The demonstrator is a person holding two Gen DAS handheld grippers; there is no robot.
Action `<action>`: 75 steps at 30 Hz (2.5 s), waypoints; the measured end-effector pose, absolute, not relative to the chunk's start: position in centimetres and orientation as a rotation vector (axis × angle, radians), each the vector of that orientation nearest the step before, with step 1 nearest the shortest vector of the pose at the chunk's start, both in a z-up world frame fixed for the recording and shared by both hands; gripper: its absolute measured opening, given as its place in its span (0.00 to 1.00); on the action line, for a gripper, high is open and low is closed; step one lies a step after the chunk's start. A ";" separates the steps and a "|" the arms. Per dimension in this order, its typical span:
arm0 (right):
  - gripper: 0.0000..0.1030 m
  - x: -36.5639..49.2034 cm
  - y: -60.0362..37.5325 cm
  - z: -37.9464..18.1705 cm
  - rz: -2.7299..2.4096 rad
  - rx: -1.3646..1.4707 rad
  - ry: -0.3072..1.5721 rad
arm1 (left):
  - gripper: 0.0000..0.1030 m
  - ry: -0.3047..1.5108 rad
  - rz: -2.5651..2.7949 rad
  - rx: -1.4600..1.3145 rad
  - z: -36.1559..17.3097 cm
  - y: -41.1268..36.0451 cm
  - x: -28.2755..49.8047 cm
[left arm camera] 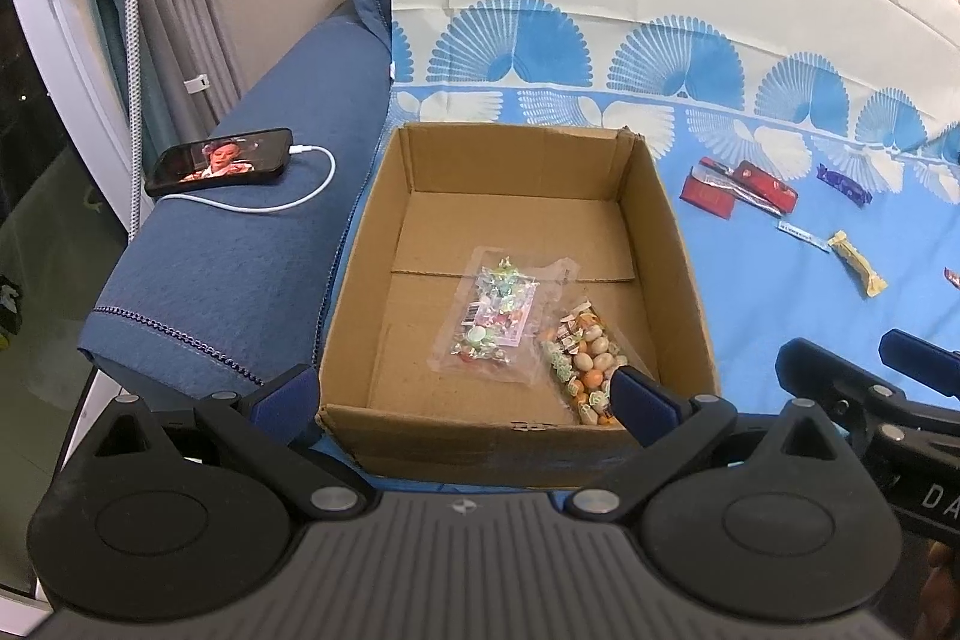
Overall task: Organize snacks
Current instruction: 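Withdraw both open tools from the box toward the remaining snacks, then grasp the red coffee packet with the right tool while the left tool grasps the red packet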
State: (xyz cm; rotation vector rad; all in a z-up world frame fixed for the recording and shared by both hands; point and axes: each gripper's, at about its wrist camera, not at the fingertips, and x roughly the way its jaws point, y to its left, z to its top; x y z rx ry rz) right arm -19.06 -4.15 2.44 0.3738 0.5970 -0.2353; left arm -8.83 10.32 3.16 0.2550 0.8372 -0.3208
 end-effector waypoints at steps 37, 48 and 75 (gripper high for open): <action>0.93 -20.7 -11.9 0.1 -0.360 0.496 0.603 | 1.00 0.855 -0.401 0.343 3.0 2.2 -7.9; 0.93 -21.3 -14.7 -0.5 -0.416 0.516 0.607 | 1.00 0.857 -0.443 0.360 2.8 -0.6 -7.4; 0.93 -23.6 -27.0 -4.8 -0.670 0.538 0.599 | 1.00 0.891 -0.538 0.436 1.4 -13.5 -1.5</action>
